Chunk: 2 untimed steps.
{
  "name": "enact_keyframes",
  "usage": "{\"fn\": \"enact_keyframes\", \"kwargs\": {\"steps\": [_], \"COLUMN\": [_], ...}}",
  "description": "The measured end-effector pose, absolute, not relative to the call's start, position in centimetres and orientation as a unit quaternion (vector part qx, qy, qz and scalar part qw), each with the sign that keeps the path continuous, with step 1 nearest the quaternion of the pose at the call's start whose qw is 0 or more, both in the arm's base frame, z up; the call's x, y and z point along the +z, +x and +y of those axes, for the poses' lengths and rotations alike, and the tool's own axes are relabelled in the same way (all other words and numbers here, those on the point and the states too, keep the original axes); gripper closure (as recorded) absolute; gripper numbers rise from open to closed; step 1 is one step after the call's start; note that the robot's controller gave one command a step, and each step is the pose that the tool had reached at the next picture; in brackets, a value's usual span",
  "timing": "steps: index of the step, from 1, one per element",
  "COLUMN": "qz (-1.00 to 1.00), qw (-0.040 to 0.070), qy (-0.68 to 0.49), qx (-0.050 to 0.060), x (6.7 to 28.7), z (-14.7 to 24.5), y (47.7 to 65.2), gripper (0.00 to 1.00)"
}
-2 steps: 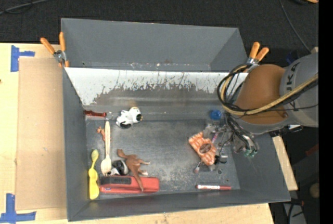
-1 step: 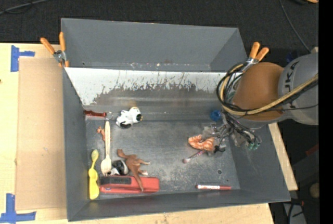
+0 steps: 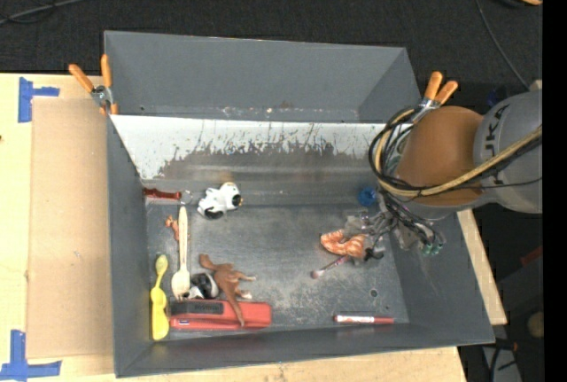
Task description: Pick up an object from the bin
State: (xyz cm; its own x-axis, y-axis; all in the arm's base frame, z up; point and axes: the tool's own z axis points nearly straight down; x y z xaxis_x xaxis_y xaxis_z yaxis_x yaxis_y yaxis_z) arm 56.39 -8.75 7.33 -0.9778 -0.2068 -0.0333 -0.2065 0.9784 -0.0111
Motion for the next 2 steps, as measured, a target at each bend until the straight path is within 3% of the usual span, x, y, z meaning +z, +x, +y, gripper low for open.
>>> {"fn": "enact_keyframes", "kwargs": {"steps": [1, 2], "qz": [0.994, 0.992], "qw": [0.01, 0.011], "qy": [-0.106, -0.129], "qx": [-0.002, -0.002], "x": [12.5, 20.8], "z": [-8.1, -7.3], "y": [55.7, 54.6], "gripper": [1.0, 1.0]}}
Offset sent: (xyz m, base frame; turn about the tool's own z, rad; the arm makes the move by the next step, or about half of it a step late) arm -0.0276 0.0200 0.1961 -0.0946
